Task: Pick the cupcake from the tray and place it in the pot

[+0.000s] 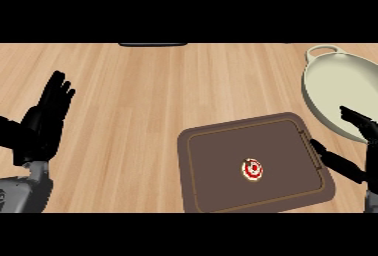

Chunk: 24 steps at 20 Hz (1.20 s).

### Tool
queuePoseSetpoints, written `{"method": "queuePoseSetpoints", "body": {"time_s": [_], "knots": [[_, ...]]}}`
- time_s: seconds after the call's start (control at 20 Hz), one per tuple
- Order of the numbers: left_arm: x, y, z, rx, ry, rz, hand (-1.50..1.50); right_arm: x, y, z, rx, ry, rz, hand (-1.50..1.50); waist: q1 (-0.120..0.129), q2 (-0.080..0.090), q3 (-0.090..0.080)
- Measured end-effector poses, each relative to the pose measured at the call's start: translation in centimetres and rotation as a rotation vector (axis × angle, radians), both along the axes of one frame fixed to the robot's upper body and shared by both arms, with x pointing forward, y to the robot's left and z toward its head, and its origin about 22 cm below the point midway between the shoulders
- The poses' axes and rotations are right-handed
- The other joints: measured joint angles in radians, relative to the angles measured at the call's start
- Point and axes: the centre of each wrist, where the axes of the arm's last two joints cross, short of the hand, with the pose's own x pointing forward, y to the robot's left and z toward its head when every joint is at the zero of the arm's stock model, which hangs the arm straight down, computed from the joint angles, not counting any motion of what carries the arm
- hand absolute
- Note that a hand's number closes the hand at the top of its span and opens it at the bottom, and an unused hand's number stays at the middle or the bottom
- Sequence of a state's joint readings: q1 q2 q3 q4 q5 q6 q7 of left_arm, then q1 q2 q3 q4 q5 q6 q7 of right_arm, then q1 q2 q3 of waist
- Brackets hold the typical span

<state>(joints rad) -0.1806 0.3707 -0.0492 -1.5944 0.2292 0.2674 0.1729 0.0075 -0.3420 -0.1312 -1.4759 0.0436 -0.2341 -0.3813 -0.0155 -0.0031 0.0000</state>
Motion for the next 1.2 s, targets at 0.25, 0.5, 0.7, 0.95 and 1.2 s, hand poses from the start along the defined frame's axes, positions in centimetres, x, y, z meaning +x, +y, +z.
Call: {"method": "queuePoseSetpoints", "body": {"time_s": [0.25, 0.5, 0.7, 0.95, 1.2], "knots": [[0.4, -0.2, 1.2, -0.014, -0.022, 0.019, 0.00, -3.1, 1.0, 0.0, -0.057, -0.041, 0.018, -1.50, 0.005, 0.001, 0.000], [0.2, -0.2, 1.4, -0.014, -0.022, 0.015, 0.00, -4.1, 1.5, 3.4, -0.155, 0.111, 0.114, -1.50, 0.010, 0.001, -0.002], [0.2, 0.1, 1.4, -0.016, -0.020, 0.007, 0.00, -4.2, 2.7, 5.5, -0.266, 0.309, 0.204, -1.50, 0.016, 0.002, -0.004], [0.3, -0.5, 1.1, -0.018, -0.026, -0.004, 0.00, -3.5, 5.9, 7.8, -0.419, 0.523, 0.269, -1.50, 0.028, 0.004, -0.004], [0.5, -0.6, 0.8, -0.021, -0.026, 0.002, 0.00, -2.4, 9.8, 9.3, -0.496, 0.683, 0.312, -1.50, 0.027, 0.004, -0.002]]}}
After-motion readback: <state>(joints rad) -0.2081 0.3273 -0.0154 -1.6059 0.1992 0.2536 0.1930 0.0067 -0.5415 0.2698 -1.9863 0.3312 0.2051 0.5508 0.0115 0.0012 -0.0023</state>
